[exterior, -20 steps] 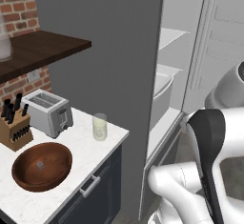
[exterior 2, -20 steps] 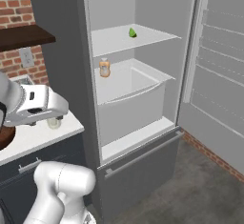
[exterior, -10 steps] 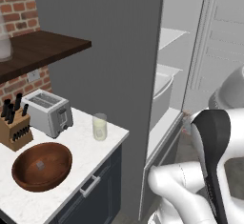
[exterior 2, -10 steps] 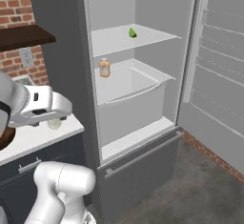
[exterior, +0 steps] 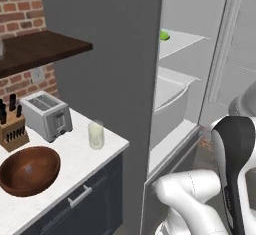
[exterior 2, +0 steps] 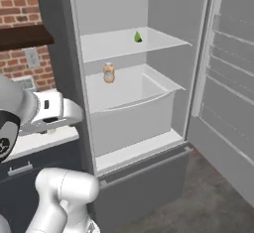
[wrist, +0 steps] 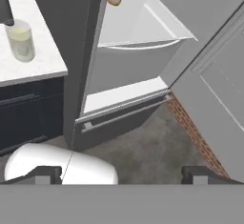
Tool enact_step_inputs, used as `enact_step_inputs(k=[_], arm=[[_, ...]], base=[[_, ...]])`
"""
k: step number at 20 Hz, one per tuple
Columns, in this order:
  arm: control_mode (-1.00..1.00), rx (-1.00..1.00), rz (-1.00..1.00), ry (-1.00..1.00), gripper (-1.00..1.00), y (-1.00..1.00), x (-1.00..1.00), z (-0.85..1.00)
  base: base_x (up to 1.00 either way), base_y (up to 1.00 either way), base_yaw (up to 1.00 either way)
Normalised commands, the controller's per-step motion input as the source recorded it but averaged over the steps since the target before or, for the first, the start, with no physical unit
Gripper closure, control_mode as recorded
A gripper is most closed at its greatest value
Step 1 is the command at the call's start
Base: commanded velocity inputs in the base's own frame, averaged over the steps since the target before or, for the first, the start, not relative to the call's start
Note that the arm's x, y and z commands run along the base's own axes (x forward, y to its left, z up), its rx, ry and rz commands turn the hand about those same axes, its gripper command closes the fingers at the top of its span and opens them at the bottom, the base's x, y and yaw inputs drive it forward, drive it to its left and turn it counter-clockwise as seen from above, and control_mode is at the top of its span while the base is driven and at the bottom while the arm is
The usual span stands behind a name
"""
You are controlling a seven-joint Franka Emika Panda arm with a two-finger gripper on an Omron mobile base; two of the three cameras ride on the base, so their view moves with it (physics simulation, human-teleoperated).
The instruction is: Grab a lemon wedge from the fridge and one ice cube from the ice bowl, and put them in the glass of lemonade.
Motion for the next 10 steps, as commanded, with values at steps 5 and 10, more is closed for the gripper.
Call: enact_step_inputs(k=[5,10], arm=[[1.0,0.0,0.0,0.0,-1.0,0.0,0.0,0.0],[1.0,0.0,0.0,0.0,-1.0,0.0,0.0,0.0]], base=[[0.01,-0.79,0.49],[0.09,-0.95,0.55]])
